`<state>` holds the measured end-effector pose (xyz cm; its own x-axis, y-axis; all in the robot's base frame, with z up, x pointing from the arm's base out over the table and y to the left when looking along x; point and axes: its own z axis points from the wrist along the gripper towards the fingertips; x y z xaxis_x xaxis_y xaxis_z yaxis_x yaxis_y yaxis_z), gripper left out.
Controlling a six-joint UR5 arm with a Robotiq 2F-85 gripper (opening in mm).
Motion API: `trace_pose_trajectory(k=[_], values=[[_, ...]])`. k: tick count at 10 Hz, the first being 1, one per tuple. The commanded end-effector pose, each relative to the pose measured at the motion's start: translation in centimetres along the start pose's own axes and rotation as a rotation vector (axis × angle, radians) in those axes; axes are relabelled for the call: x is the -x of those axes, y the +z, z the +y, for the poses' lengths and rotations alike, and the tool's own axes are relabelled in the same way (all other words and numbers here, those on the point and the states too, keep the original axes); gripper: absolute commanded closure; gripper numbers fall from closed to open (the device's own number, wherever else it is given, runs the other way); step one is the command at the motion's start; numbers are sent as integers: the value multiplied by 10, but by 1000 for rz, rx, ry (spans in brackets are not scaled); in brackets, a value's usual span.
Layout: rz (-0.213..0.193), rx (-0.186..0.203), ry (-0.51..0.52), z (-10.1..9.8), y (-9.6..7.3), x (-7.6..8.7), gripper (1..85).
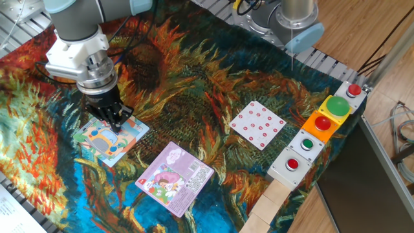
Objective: Assemble one piece of a puzzle
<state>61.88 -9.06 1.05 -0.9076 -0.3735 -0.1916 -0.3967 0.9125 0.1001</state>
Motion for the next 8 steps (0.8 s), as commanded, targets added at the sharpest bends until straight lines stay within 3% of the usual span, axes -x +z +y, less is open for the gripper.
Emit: trace_pose_trajectory(k=[1, 8], values=[[-9, 6, 6, -3, -1, -3, 843], [-7, 13, 3, -5, -4, -13, 843]])
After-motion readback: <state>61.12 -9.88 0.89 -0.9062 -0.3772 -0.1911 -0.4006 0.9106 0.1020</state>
